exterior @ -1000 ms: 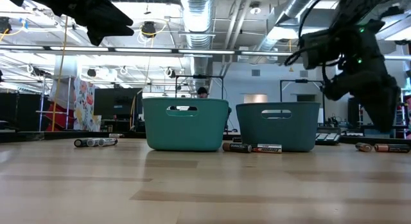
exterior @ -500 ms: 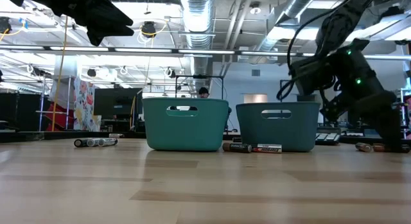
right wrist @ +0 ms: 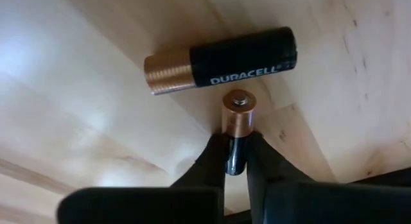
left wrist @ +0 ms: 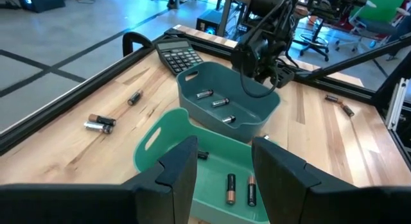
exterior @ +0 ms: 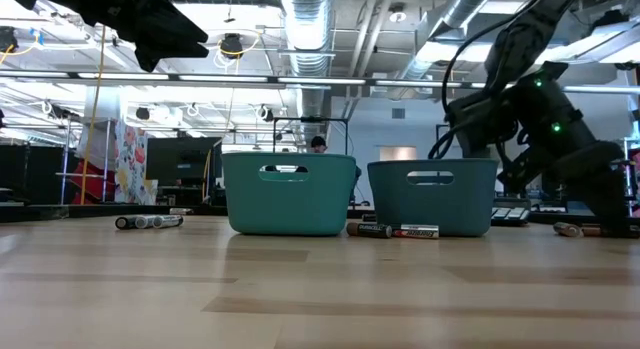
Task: Sort batteries
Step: Put the black battery into the green bin
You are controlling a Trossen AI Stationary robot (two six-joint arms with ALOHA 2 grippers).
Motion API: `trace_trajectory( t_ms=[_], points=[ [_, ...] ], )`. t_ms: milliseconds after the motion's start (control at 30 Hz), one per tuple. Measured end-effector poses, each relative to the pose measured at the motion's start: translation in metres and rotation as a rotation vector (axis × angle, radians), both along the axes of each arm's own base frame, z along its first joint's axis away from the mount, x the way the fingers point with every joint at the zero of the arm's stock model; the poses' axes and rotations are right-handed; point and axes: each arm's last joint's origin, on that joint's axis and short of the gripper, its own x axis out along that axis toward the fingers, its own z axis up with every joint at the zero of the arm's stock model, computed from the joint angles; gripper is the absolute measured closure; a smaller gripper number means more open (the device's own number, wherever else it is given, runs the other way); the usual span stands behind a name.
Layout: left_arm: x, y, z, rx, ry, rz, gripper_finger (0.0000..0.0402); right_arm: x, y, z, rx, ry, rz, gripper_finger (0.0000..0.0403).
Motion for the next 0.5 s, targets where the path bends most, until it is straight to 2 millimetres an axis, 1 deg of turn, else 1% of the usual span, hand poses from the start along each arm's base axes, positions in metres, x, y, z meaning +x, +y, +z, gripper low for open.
trace_trajectory(
  t_ms=[100,167,267,333,500],
  points=[
    [0.000,0.000,0.000,0.000,0.000,0.000,0.0260,-0.002,0.001,0.006,-0.010,-0.011,-0.026,0.0379],
    [0.000,0.000,0.000,0.000,0.000,0.000,0.0260,-0.005,0.002,0.014,-0.021,-0.023,-0.048,0.0380],
    [0.000,0.000,0.000,0.000,0.000,0.000,0.0260,-0.011,0.007,0.032,-0.047,-0.063,-0.095,0.0379],
    [0.000,0.000,0.000,0.000,0.000,0.000,0.0260,-0.014,0.011,0.044,-0.072,-0.121,-0.136,0.0379],
    [0.000,0.000,0.000,0.000,0.001,0.000,0.0260,-0.029,0.027,0.074,-0.115,-0.275,-0.248,0.0378]
  ],
)
